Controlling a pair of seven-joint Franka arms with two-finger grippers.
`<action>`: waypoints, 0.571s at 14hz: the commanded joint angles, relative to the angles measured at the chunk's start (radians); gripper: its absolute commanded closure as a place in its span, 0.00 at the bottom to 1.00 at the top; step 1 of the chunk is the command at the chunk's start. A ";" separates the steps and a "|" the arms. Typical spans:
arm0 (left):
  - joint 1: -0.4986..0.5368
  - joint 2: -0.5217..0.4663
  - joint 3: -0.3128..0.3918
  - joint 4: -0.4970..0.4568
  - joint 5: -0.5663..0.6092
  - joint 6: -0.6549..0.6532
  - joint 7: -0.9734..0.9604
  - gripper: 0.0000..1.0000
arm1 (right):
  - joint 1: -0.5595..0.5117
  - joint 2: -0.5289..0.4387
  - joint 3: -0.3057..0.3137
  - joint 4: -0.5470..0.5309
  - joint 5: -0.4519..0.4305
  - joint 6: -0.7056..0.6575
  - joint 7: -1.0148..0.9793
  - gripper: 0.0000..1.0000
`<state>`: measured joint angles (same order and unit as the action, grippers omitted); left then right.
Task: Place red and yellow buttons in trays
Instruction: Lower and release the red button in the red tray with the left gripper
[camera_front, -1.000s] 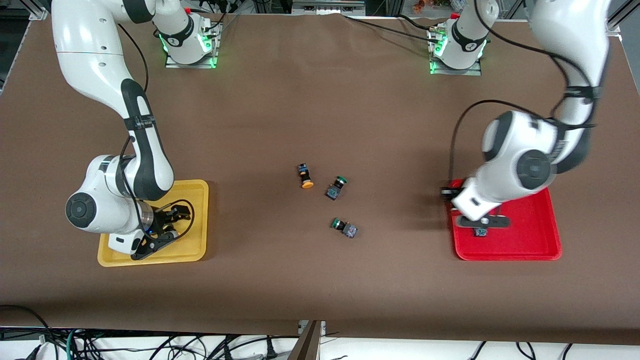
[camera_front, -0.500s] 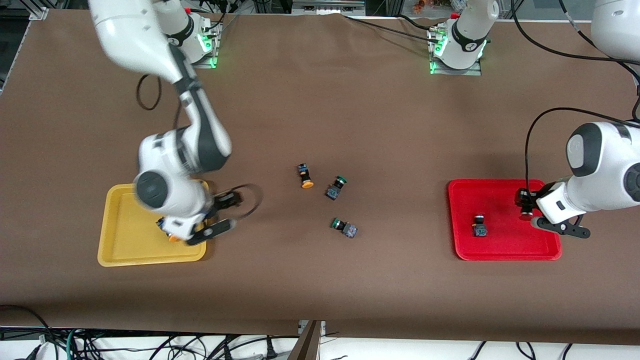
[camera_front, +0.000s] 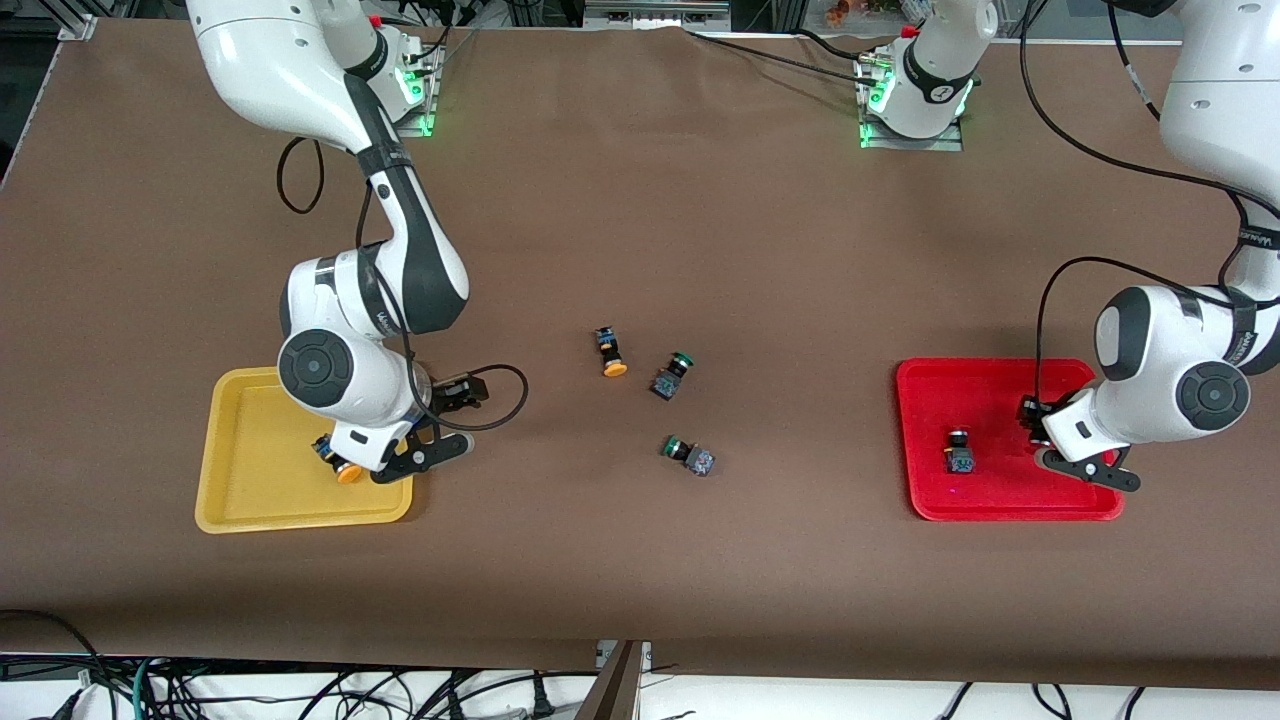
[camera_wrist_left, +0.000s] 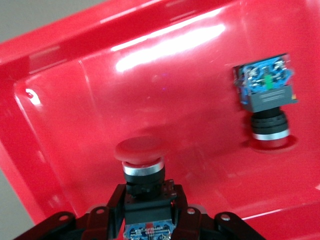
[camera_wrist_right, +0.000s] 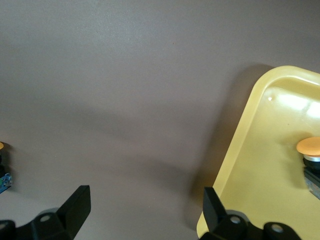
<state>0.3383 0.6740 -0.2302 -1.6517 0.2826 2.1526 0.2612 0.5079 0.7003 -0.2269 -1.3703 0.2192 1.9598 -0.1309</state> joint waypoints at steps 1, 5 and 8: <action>0.019 -0.002 -0.015 0.003 0.026 0.003 0.013 0.00 | 0.006 -0.012 0.003 -0.009 -0.003 -0.006 -0.003 0.01; 0.016 -0.074 -0.027 0.016 0.026 -0.011 0.009 0.00 | 0.006 -0.010 0.003 -0.009 -0.003 -0.007 -0.007 0.01; 0.005 -0.198 -0.050 0.023 0.015 -0.075 -0.005 0.00 | 0.008 -0.012 0.004 -0.009 -0.003 -0.007 0.001 0.01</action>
<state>0.3433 0.5881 -0.2568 -1.6072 0.2826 2.1370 0.2615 0.5140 0.7003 -0.2265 -1.3709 0.2192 1.9598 -0.1309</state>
